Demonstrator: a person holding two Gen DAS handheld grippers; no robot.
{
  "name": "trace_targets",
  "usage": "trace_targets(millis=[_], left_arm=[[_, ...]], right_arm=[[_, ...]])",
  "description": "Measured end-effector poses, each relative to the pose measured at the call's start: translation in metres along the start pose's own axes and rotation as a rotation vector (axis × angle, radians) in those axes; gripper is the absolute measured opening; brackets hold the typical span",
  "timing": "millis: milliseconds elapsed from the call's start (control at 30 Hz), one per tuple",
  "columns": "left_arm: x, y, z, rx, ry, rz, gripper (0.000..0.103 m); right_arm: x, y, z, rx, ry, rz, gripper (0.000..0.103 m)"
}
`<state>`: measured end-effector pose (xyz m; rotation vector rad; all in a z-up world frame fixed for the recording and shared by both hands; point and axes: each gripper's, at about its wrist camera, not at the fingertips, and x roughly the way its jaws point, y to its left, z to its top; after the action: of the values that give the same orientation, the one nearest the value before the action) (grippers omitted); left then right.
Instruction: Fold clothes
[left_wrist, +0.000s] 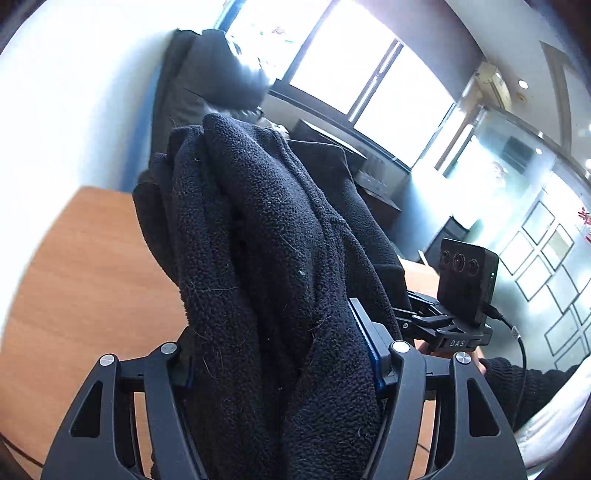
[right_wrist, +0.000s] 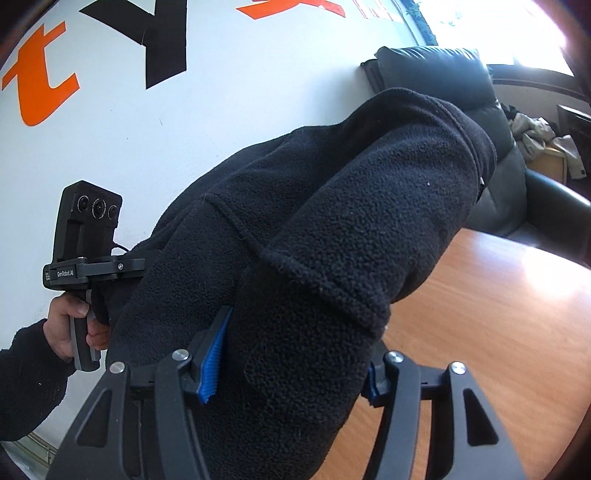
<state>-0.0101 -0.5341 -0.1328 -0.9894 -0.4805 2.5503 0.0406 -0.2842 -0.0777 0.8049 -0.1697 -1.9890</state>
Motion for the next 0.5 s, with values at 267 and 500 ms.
trace_targets(millis=[267, 500], left_arm=[[0.073, 0.101, 0.036, 0.031, 0.083, 0.183, 0.065], [0.114, 0.132, 0.021, 0.008, 0.096, 0.224, 0.069]], right_arm=[[0.129, -0.035, 0.025, 0.085, 0.074, -0.047, 0.061], [0.170, -0.054, 0.012, 0.142, 0.184, -0.116, 0.063]])
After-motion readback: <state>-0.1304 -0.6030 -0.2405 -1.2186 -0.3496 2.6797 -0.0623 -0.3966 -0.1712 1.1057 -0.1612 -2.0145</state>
